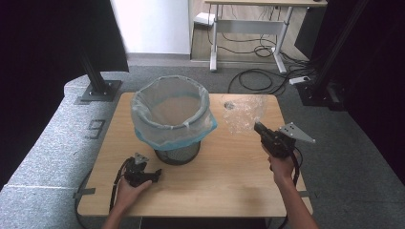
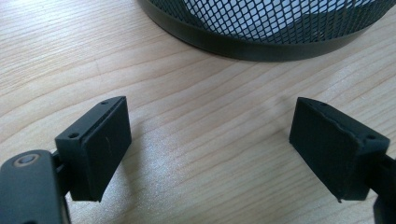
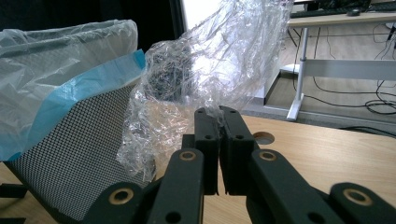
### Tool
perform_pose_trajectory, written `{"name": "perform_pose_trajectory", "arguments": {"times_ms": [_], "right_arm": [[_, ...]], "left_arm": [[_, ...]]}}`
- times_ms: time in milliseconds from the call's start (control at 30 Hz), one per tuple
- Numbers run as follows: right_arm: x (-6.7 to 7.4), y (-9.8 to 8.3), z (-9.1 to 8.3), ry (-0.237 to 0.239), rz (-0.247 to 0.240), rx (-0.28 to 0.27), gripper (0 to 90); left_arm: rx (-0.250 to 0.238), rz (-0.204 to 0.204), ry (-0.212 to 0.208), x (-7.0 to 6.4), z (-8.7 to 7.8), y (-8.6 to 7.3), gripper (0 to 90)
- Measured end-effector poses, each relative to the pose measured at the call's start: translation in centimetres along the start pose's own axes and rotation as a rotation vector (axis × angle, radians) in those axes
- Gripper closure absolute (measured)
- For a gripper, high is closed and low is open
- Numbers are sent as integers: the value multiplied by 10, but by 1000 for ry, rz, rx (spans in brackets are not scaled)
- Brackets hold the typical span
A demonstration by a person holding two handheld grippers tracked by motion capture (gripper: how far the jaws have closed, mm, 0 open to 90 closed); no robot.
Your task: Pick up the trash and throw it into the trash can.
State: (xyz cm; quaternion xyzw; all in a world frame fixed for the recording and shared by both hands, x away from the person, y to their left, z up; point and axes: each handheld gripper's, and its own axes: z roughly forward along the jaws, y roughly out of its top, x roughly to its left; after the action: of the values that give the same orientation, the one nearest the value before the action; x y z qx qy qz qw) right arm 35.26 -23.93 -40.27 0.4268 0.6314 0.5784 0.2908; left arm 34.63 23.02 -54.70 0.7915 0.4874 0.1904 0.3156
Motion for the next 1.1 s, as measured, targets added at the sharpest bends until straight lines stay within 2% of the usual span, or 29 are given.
{"name": "perform_pose_trajectory", "arguments": {"times_ms": [767, 1100], "right_arm": [[3, -1, 2, -9, -19, 10, 850], [5, 1, 1, -12, -21, -7, 850]], "left_arm": [[0, 0, -1, -1, 0, 0, 128], [-1, -1, -1, -1, 0, 0, 128]]}}
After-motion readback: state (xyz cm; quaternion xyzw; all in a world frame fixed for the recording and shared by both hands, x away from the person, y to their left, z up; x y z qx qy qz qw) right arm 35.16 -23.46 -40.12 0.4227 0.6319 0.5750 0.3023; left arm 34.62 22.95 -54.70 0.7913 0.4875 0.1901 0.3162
